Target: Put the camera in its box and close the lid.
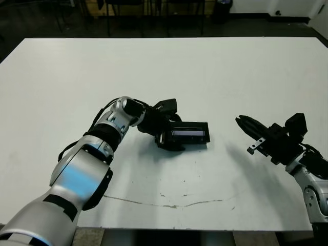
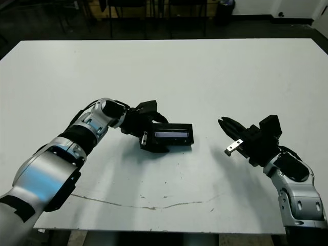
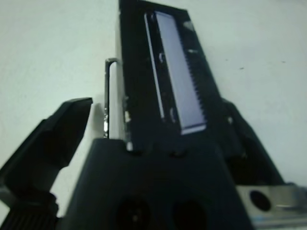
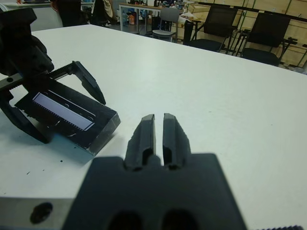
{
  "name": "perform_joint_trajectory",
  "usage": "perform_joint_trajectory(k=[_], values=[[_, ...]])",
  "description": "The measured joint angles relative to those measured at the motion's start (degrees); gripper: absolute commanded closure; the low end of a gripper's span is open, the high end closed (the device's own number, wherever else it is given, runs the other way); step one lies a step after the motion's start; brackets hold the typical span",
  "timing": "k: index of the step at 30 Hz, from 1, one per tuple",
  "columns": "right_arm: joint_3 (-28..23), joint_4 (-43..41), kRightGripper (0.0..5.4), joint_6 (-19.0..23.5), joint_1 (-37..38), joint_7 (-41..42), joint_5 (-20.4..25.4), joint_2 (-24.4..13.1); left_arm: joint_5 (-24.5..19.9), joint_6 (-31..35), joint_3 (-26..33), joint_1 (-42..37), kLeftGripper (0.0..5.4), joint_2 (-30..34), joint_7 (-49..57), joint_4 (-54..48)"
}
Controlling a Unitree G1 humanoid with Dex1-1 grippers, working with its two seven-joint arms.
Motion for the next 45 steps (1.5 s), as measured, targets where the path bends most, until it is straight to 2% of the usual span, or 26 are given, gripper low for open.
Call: perform_joint_trajectory(k=[21,32,40,45], values=[[0.1,-1.0,5.40,0.7,0.1,-0.3,-0.3,0.0,-4.6,1.7,1.5,3.1,0.01,3.6,-1.2,-1.7],[0.3,-0.5,5.40,0.7,0.1,0.5,-0.4,-0.2,-10.5,0.8,8.0,12.8,0.01,10.4,-1.0,-12.6],[0.4,0.2,5.40,-0.1,-0.1,1.2,-0.6,-0.2,-14.2,6.8,11.3,20.1,0.01,13.0,-1.0,-22.9],[0.4,0.1,5.40,-0.3,-0.1,1.2,-0.6,-0.2,-15.8,7.8,12.2,24.8,0.01,14.6,-0.3,-29.8]])
